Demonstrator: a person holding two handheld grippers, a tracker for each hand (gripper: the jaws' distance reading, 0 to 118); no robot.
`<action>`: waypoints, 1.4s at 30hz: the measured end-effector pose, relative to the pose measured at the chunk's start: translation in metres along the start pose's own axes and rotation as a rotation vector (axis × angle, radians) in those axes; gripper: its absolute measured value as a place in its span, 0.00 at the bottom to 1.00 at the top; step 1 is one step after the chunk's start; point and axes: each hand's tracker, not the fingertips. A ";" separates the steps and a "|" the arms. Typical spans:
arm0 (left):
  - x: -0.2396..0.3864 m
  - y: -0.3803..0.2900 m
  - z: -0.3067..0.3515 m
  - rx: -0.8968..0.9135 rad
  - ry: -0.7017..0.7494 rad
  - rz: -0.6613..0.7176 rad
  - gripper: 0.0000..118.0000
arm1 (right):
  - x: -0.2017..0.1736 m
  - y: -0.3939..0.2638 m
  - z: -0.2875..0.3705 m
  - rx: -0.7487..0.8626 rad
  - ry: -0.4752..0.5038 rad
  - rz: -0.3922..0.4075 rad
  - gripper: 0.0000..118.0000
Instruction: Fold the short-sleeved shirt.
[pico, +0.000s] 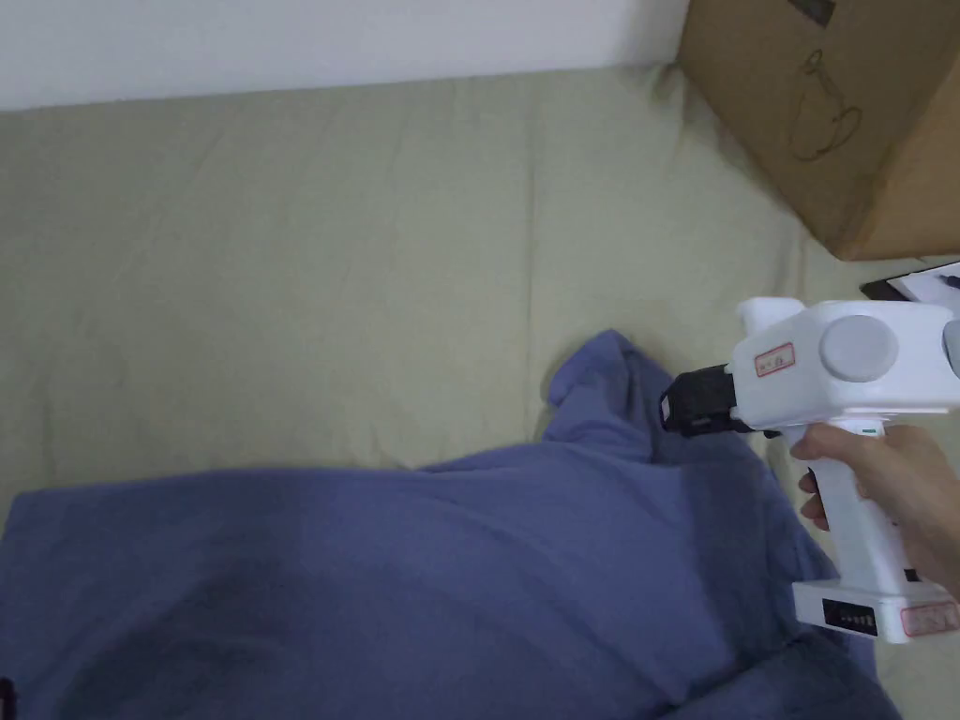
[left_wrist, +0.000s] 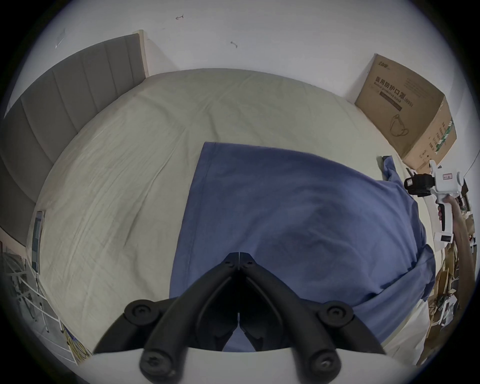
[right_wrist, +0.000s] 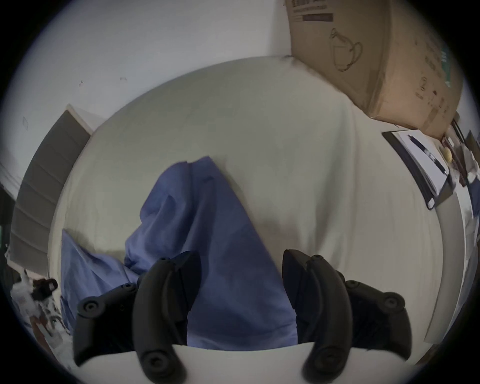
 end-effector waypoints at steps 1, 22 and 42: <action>-0.003 0.000 -0.003 -0.002 -0.001 0.001 0.00 | -0.003 -0.002 -0.004 -0.019 0.001 0.055 0.59; -0.021 0.123 -0.085 -0.022 0.000 0.096 0.86 | -0.011 0.002 -0.019 -0.061 -0.036 0.092 0.00; 0.004 0.142 -0.080 -0.033 0.068 -0.114 0.03 | -0.008 0.013 0.039 0.011 -0.037 0.120 0.00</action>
